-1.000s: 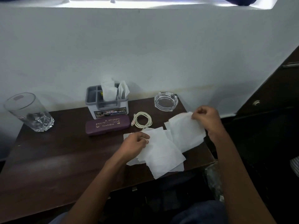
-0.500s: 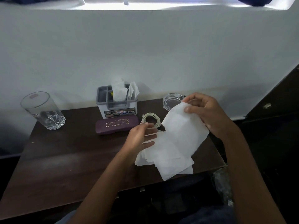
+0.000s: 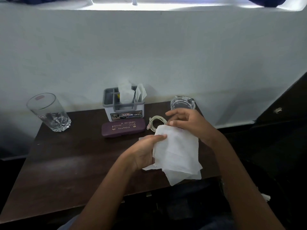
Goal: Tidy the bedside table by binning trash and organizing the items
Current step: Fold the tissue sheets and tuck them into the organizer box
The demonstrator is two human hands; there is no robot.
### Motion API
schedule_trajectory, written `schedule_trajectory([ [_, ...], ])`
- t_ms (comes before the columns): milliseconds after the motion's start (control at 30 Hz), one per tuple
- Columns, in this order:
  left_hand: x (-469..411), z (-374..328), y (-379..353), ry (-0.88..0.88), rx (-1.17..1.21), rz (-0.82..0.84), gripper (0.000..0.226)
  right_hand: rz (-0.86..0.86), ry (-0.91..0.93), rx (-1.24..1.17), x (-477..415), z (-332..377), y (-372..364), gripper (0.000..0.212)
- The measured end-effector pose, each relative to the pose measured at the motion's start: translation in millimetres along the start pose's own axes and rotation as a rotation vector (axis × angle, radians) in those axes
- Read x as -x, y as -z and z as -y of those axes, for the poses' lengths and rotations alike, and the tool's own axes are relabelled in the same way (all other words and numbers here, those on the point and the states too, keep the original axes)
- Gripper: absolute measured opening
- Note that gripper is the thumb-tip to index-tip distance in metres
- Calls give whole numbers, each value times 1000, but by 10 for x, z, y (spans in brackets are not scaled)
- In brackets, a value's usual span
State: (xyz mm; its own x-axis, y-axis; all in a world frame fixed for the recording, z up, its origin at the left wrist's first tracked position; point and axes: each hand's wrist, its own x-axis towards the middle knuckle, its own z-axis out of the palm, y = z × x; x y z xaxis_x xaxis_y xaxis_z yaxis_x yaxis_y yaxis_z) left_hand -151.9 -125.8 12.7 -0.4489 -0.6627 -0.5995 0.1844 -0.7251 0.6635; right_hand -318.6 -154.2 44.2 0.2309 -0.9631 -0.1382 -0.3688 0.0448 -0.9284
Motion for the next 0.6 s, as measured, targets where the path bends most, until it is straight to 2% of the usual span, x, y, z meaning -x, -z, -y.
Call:
schedule_trajectory([
  [67,-8,-12,14,-26,34,-25,29,-46,-41,-12,8,-25,75,22],
  [133,-14,-24,30,-52,46,-42,30,-18,-91,9,27,-62,155,23],
  [267,-30,-40,54,-86,47,-101,34,93,-193,56,56,-129,221,42],
  [467,-27,-50,61,-101,169,-86,24,22,-172,-46,46,-136,278,48],
  [600,-33,-59,63,-106,245,-107,31,15,-165,-88,40,-194,324,47],
])
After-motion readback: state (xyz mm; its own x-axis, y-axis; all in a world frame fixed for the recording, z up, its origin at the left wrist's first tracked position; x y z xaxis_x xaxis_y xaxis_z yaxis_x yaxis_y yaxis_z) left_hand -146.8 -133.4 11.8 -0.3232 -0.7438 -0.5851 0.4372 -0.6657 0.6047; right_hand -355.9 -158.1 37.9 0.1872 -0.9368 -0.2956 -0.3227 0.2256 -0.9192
